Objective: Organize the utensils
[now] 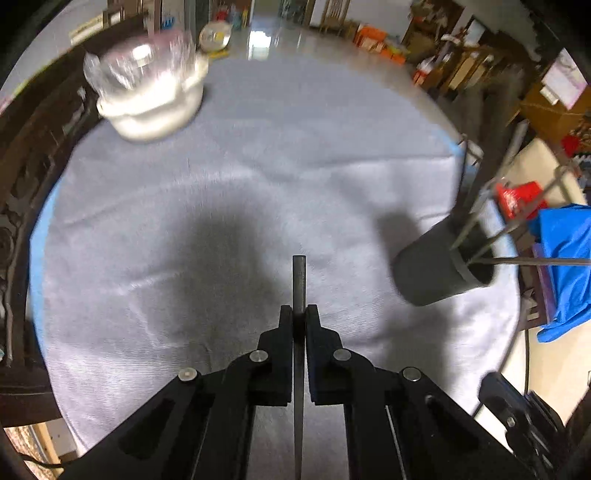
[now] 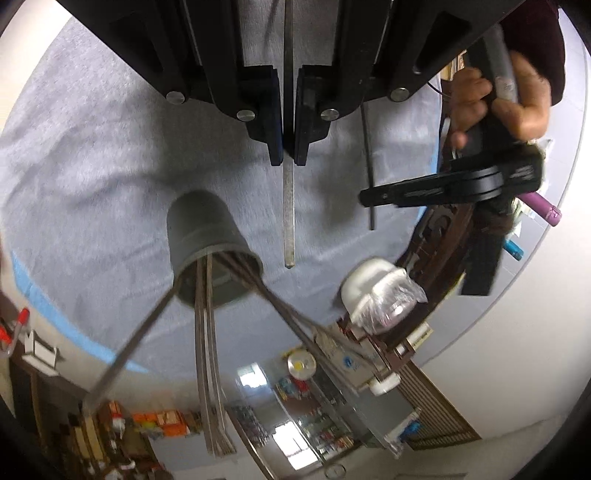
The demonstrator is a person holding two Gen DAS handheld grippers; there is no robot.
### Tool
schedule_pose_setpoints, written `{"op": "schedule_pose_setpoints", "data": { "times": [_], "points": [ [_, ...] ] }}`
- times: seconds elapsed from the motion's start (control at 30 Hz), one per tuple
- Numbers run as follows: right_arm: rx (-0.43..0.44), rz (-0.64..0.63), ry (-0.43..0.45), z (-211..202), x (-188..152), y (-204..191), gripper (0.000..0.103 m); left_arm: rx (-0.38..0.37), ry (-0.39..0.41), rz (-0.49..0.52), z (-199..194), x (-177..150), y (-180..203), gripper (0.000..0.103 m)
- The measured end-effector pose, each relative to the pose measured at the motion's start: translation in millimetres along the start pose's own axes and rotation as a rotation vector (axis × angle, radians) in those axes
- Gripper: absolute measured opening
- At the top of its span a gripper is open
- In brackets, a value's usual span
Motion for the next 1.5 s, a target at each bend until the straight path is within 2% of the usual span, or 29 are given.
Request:
{"op": "schedule_pose_setpoints", "data": {
  "times": [0.2, 0.37, 0.63, 0.93, 1.23, 1.5],
  "points": [
    [0.023, -0.046, 0.133, -32, 20, -13, 0.006, -0.046, 0.134, 0.027, -66, 7, 16, 0.006],
    [0.022, -0.085, 0.254, -59, 40, -22, 0.006, -0.078, 0.209, 0.063, -105, 4, 38, 0.006],
    [0.017, -0.148, 0.465, -95, 82, -28, 0.006, -0.112, 0.317, 0.102, -156, 21, 67, 0.006],
    [-0.118, -0.204, 0.706, -114, 128, -29, 0.006, -0.104, 0.43, 0.118, -189, 51, 90, 0.006],
    [-0.204, -0.188, 0.802, -108, 155, -25, 0.006, -0.09, 0.536, 0.136, -204, 78, 113, 0.006],
    [-0.228, -0.15, 0.814, -89, 169, -17, 0.006, -0.098, 0.558, 0.151, -188, 94, 128, 0.006]
  ]
}}
Point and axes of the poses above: each gripper's, at about its wrist camera, not at the fingertips, and z roughly the way its jaws point, y to its right, x to its top, the point moved 8 cm from there along z, roughly the way its jaws point, and after that the axes turned 1 degree about -y, right-handed, at the moved point
